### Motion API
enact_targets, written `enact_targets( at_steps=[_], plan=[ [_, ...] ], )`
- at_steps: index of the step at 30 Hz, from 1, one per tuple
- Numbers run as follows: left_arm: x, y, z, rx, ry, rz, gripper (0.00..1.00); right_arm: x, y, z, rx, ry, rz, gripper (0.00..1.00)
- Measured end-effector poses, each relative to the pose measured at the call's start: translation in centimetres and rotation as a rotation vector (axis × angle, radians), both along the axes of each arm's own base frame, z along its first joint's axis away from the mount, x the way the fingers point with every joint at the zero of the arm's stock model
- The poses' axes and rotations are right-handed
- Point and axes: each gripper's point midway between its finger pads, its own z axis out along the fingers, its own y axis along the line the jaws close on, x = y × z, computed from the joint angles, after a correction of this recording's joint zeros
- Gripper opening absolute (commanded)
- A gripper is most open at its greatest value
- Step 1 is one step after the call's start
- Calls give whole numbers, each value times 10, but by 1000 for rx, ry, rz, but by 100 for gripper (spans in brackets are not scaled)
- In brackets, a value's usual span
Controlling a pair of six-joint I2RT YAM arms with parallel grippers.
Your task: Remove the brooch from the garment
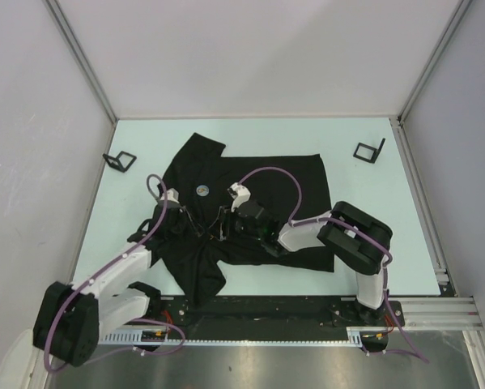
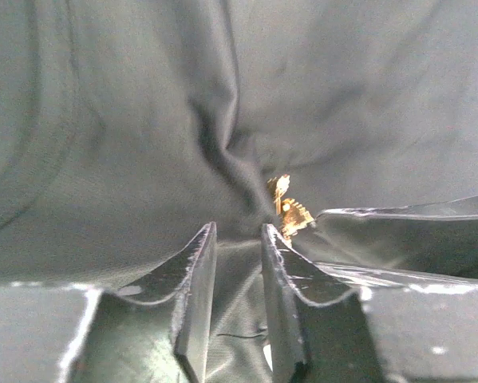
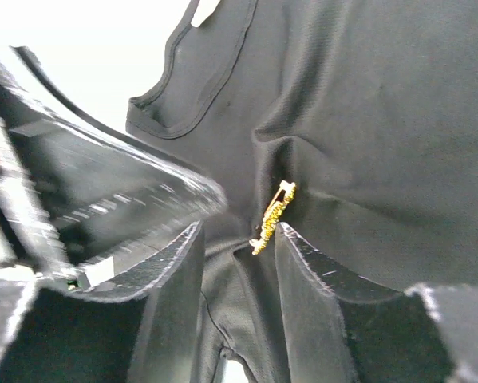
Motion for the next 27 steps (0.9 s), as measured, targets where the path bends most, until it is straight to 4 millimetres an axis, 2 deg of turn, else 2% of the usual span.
enact_targets(
  at_steps=[2,5,11,20,27],
  plan=[
    [-5,-3,-13,-7,55,-21,33,0,2,-1,5,5,7,42],
    [-7,-9,-18,-25,78,-46,34,0,5,-2,11,13,11,38],
    [-6,-11,-14,-39,55,-51,34,3,5,-14,-1,29,3,31],
    [-3,-12,-5,-51,22,-53,35,6,2,-23,-17,39,-5,28],
    [-3,-13,-6,-54,25,-56,40,8,1,-23,-19,37,-12,15]
  ],
)
